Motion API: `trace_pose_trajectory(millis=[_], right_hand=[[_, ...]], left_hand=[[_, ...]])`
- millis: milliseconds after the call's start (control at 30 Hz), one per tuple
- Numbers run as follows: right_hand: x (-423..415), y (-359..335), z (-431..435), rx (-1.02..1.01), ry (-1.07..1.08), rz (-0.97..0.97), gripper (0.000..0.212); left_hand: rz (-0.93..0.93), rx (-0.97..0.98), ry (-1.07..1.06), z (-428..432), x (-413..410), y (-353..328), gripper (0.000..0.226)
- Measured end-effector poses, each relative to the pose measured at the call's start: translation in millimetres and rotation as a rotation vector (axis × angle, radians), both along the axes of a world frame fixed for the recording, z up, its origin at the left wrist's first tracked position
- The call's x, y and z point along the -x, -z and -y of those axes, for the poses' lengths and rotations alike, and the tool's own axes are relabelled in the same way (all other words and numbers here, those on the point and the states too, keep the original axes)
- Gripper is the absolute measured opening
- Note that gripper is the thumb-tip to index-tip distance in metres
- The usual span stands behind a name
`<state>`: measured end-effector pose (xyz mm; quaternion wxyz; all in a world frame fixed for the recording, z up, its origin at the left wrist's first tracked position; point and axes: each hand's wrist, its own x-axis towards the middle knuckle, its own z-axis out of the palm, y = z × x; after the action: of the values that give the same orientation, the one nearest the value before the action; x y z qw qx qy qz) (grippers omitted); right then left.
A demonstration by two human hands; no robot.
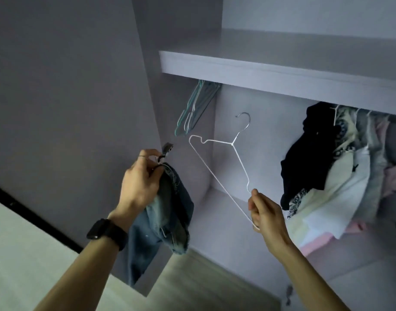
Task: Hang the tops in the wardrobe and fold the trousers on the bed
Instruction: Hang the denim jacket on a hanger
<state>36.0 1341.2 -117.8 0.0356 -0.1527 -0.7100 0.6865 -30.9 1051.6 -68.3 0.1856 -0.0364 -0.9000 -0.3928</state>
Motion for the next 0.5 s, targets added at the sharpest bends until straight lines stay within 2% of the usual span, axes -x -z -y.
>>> trace_pose_trajectory(millis=[67,133,200,267,333,433,500], right_hand=[[-19,2,0,0.129,-0.073,0.034,0.049],[-34,9,1,0.216,-0.176,0.074,0.052],[-44,20,0,0.286,-0.268,0.080,0.052],[-53,34,-3,0.316,-0.329,0.090,0.055],[-60,50,-10,0.201,-0.371,0.082,0.058],[-64,62,-18,-0.143,-0.501,0.065,0.059],[-64,62,-22,-0.196,-0.584,0.125,0.059]], left_hand=[[0.105,-0.037,0.101,-24,-23,17,0.057],[0.199,0.055,0.201,-41,-42,33,0.067],[0.208,0.143,0.222,-49,-52,46,0.049],[0.178,0.144,0.199,-51,-59,57,0.030],[0.167,0.182,0.197,-52,-68,64,0.025],[0.114,0.290,0.268,-53,-77,72,0.025],[0.096,0.368,0.325,-58,-83,73,0.027]])
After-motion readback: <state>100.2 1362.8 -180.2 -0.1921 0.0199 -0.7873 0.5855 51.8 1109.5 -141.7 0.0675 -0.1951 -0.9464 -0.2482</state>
